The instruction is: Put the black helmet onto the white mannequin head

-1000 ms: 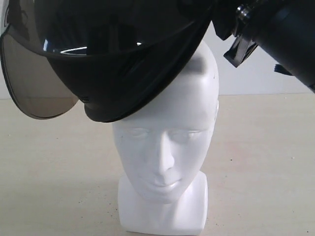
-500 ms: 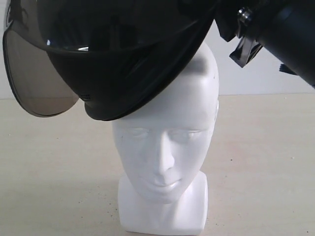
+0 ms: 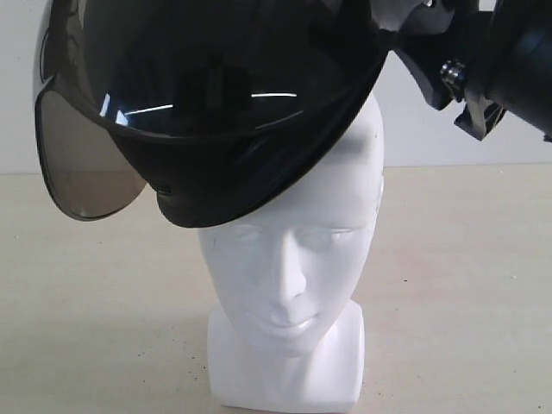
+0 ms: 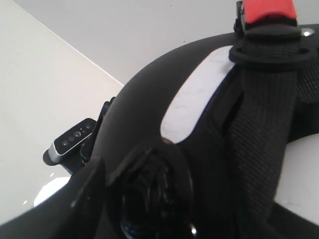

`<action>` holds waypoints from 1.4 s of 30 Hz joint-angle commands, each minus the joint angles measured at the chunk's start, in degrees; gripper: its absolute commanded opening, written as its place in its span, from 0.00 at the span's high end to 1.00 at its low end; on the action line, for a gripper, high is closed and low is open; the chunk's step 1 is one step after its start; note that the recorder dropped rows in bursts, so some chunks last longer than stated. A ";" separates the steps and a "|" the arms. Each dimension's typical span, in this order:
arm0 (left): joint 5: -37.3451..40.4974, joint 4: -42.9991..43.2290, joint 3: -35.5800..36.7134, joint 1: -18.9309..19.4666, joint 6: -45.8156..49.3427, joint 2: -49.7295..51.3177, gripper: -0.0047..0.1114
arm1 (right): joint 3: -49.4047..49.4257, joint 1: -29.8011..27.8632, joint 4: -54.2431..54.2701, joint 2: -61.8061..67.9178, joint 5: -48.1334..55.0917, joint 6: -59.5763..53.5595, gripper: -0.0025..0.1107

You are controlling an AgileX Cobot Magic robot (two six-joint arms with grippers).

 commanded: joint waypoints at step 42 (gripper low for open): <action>0.35 16.50 1.35 -7.64 -0.27 5.32 0.92 | -0.93 -0.96 -1.95 -2.25 9.97 -12.56 0.98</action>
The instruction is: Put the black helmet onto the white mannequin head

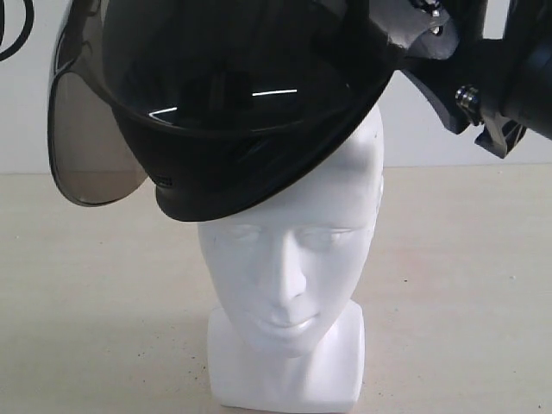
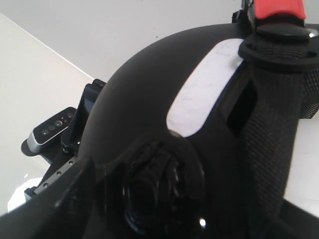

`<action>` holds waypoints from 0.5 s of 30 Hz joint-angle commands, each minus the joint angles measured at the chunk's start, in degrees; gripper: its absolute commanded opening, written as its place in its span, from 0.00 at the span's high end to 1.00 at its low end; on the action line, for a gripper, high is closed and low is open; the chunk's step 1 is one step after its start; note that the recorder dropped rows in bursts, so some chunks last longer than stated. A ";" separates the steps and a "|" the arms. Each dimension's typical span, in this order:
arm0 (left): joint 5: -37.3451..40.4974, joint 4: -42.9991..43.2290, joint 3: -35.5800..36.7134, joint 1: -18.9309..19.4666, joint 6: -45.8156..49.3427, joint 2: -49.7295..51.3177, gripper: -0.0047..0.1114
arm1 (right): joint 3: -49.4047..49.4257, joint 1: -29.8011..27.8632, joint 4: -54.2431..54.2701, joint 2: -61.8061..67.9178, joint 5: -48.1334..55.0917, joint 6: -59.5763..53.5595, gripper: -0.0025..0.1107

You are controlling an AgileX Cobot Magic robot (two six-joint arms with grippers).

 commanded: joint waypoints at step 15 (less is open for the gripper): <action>-2.52 20.59 3.99 -2.74 -1.95 2.30 0.92 | -0.93 -0.98 -9.59 -0.52 8.05 -6.35 0.98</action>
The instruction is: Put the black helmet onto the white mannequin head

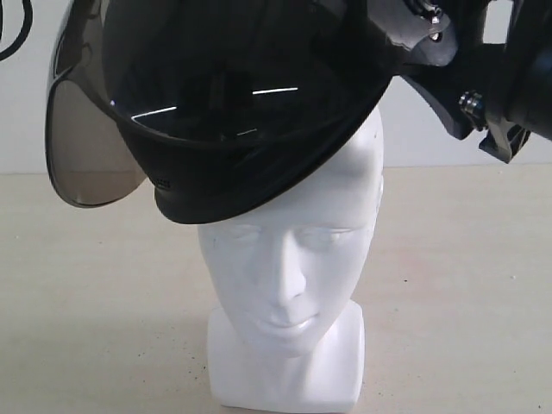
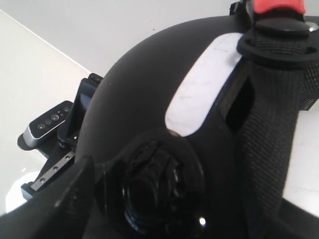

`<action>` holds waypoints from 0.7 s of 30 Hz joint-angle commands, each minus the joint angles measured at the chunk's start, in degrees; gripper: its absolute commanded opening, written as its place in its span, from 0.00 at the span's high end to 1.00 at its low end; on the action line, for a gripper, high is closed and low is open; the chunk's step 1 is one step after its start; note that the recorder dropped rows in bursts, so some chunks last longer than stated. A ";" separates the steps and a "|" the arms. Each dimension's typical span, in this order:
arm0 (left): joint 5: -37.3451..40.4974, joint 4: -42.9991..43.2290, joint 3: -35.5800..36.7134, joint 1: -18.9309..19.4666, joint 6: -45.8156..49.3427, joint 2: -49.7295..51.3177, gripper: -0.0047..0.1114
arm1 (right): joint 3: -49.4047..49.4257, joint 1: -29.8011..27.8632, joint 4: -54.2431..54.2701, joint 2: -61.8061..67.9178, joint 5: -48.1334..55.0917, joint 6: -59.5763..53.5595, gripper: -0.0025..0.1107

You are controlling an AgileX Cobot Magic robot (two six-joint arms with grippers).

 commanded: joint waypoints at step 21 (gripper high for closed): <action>-1.62 20.44 4.49 -5.16 -1.22 2.30 0.92 | -0.83 -0.98 -8.56 -0.06 9.89 -9.53 0.98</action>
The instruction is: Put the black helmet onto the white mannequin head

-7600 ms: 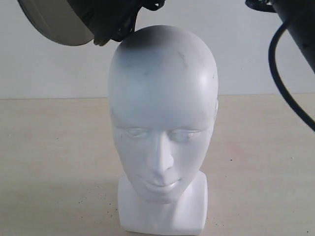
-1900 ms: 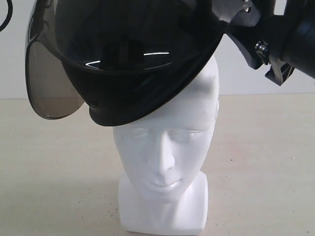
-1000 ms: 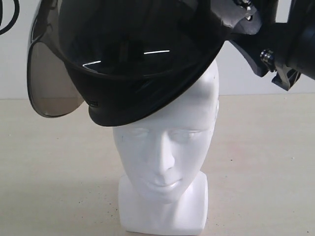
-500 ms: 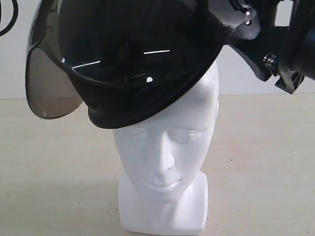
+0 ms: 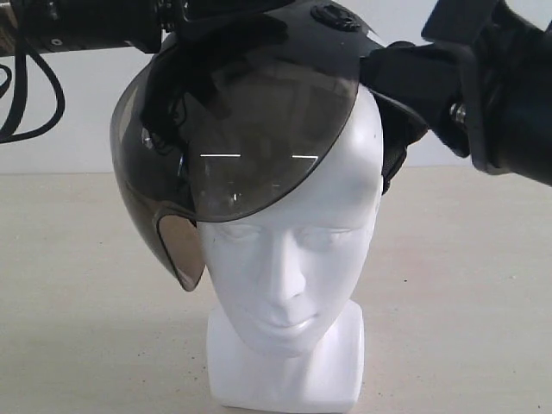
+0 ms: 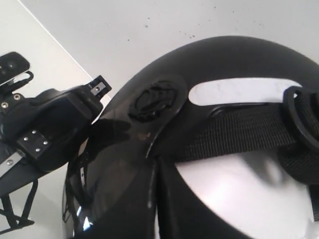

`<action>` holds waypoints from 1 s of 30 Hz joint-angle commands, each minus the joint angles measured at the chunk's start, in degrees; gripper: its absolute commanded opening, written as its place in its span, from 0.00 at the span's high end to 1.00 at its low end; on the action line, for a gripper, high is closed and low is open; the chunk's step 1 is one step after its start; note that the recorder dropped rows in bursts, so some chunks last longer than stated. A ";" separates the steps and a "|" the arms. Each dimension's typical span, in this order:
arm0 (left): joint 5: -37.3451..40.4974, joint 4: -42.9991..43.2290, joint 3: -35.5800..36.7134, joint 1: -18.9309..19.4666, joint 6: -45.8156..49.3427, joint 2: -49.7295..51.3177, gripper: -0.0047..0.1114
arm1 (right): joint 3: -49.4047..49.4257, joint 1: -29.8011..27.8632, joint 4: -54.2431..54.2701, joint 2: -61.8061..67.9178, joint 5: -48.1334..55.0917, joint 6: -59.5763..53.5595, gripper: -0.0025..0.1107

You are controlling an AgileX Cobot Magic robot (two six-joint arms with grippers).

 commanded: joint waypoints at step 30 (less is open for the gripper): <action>3.30 10.94 1.44 -4.10 -3.72 1.56 0.92 | -8.87 -12.32 -1.11 -20.27 32.93 -14.30 0.65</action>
